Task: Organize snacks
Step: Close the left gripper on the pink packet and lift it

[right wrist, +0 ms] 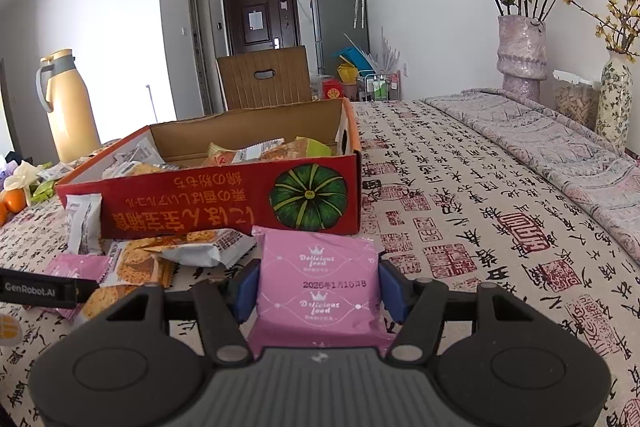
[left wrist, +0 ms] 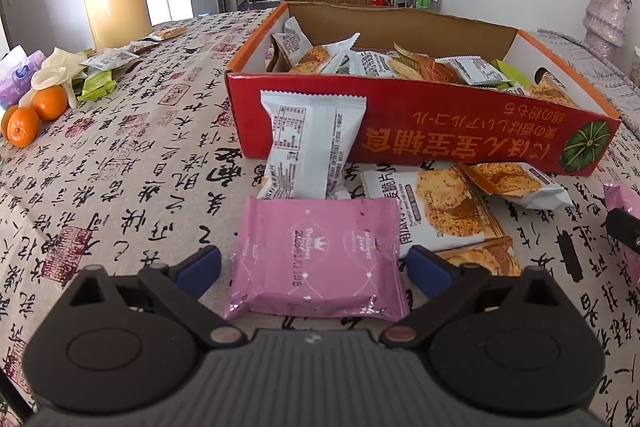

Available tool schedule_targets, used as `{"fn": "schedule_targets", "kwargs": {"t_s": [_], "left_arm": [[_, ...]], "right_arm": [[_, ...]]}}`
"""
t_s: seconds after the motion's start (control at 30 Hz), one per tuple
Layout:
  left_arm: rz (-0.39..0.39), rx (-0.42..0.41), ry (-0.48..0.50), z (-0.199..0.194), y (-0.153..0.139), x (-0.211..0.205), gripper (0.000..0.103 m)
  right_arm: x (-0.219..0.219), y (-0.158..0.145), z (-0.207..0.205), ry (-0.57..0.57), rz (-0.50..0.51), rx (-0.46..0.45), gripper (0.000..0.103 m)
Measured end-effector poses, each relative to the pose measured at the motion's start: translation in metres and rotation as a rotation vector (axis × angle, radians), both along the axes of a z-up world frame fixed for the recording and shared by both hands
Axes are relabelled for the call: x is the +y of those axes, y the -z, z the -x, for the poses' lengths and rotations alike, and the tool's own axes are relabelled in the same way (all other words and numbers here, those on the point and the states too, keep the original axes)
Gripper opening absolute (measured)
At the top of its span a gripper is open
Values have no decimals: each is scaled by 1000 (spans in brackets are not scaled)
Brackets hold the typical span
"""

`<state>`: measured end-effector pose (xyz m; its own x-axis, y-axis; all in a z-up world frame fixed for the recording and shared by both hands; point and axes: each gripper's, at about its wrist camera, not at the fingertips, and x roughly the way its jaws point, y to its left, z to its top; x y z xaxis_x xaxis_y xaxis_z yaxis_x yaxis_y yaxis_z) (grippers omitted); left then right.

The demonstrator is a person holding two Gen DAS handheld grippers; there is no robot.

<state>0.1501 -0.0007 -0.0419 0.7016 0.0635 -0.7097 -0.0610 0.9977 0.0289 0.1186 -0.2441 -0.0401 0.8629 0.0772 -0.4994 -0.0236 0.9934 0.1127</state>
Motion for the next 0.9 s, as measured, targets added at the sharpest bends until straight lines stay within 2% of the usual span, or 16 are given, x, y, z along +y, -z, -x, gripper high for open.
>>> {"fn": "schedule_targets", "kwargs": {"t_s": [0.2, 0.33, 0.57, 0.9], "left_arm": [[16, -13, 13, 2, 0, 1, 91], [17, -28, 22, 6, -1, 0, 81], [16, -43, 27, 10, -2, 0, 72], [13, -70, 37, 20, -8, 0, 70]], "right_arm": [[0, 1, 0, -6, -2, 4, 61], [0, 1, 0, -8, -3, 6, 61], [0, 2, 1, -11, -9, 1, 61], [1, 1, 2, -12, -14, -10, 61]]}}
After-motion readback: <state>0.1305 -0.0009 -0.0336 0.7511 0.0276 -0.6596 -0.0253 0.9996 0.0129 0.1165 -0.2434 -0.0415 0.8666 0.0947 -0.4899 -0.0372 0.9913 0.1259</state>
